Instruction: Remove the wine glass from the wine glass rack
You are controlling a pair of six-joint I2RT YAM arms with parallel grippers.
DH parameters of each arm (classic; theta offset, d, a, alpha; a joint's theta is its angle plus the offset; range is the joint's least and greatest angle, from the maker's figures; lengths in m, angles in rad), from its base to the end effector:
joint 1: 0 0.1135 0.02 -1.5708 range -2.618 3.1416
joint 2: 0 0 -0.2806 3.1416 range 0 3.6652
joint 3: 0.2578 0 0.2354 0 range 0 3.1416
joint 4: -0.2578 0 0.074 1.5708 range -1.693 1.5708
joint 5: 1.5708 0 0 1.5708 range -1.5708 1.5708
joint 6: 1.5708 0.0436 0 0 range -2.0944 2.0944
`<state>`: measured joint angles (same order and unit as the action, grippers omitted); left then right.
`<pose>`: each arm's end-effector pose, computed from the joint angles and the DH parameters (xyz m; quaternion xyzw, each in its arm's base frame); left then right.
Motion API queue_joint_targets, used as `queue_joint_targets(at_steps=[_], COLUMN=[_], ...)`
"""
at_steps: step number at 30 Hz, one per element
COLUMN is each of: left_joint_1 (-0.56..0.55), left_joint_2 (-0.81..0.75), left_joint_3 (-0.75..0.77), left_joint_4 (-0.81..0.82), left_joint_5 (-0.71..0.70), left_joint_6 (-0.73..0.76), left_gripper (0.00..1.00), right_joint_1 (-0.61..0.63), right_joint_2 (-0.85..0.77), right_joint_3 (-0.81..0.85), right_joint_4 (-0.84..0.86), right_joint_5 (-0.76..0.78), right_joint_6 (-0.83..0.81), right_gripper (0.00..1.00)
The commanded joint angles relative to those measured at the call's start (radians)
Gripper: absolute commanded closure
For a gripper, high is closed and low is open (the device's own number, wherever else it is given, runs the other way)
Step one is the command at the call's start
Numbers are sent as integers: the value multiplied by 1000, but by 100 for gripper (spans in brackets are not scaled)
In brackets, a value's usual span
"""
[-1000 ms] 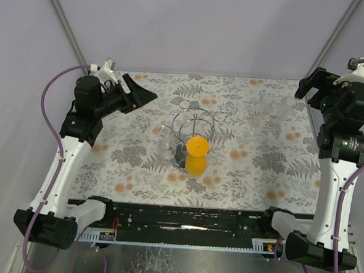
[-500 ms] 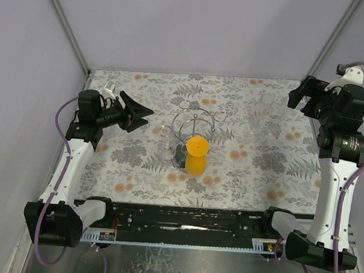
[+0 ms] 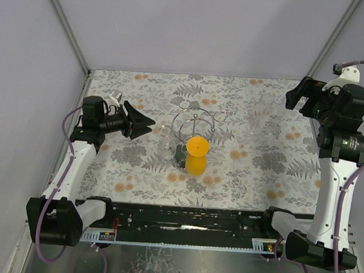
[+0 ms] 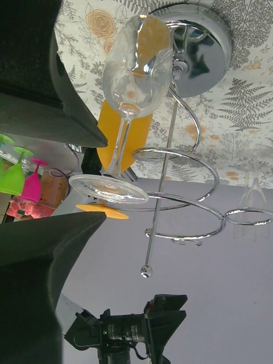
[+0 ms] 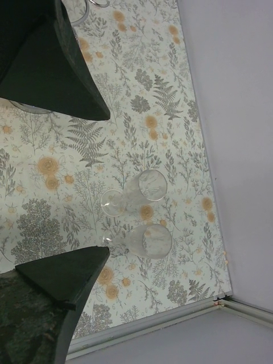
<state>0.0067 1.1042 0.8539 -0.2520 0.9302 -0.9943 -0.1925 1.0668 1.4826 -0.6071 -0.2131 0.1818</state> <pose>0.2171 -0.0335 0.3177 -0.1688 0.7845 -0.5556 0.2178 0.1813 -0.0260 0.4839 0.0762 0.7662 0.0787 0.6332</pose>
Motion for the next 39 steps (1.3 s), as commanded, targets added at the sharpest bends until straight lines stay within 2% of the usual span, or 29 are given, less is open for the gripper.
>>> queue_joint_targets(at_steps=[1, 4, 13, 19, 24, 33, 39], left_joint_1=[-15, -33, -101, -103, -103, -103, -102], left_joint_2=[1, 6, 29, 23, 19, 13, 5], left_joint_3=[-4, -2, 20, 30, 54, 80, 74], left_joint_4=[68, 63, 50, 9, -29, -102, -123], left_joint_5=[48, 49, 32, 10, -4, -9, -11], left_joint_6=[-6, -3, 11, 27, 50, 97, 105], left_gripper=[54, 58, 63, 74, 76, 85, 99], right_joint_1=[2, 2, 3, 2, 2, 3, 2], right_joint_2=[-12, -18, -56, -70, -67, -71, -87], right_joint_3=[2, -7, -26, -42, -49, -63, -86], right_joint_4=[45, 44, 23, 25, 41, 46, 43], right_joint_5=[-20, -20, -5, -2, -11, -13, -13], right_joint_6=[-19, -20, -38, -44, -40, -38, -38], right_gripper=[2, 2, 2, 2, 2, 2, 2])
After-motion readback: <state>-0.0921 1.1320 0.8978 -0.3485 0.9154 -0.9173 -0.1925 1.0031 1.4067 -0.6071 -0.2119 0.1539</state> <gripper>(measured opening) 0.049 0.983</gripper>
